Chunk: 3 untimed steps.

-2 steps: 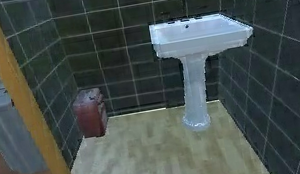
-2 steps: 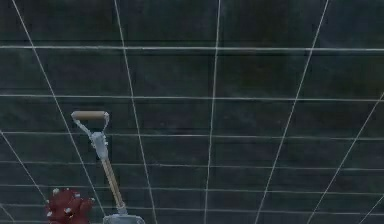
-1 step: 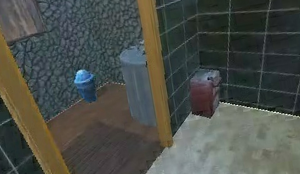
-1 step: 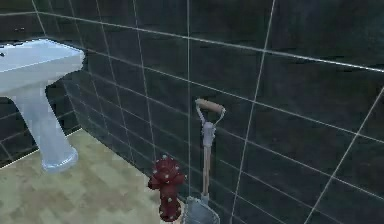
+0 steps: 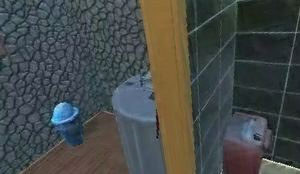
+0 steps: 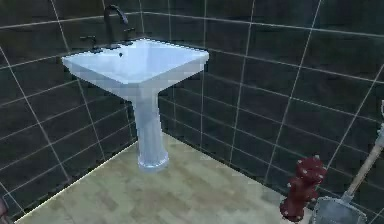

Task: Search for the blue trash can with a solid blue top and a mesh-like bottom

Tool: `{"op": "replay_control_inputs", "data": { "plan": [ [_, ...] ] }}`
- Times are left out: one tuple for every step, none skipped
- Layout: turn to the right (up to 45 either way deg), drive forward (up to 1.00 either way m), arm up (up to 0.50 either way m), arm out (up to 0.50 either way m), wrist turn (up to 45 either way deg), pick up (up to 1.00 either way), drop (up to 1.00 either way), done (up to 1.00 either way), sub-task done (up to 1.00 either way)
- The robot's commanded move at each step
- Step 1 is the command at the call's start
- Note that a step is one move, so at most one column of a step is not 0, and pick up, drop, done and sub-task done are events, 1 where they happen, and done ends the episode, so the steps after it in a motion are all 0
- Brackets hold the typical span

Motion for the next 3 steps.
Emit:
{"op": "replay_control_inputs", "data": {
  "plan": [
    [-42.0, 0.00, 0.00, 0.00, 0.0, 0.00, 0.00, 0.00, 0.00],
    [0.0, 1.00, 0.00, 0.00, 0.0, 0.00, 0.00, 0.00, 0.00],
    [-6.0, 0.00, 0.00, 0.00, 0.0, 0.00, 0.00, 0.00, 0.00]
  ]
}}
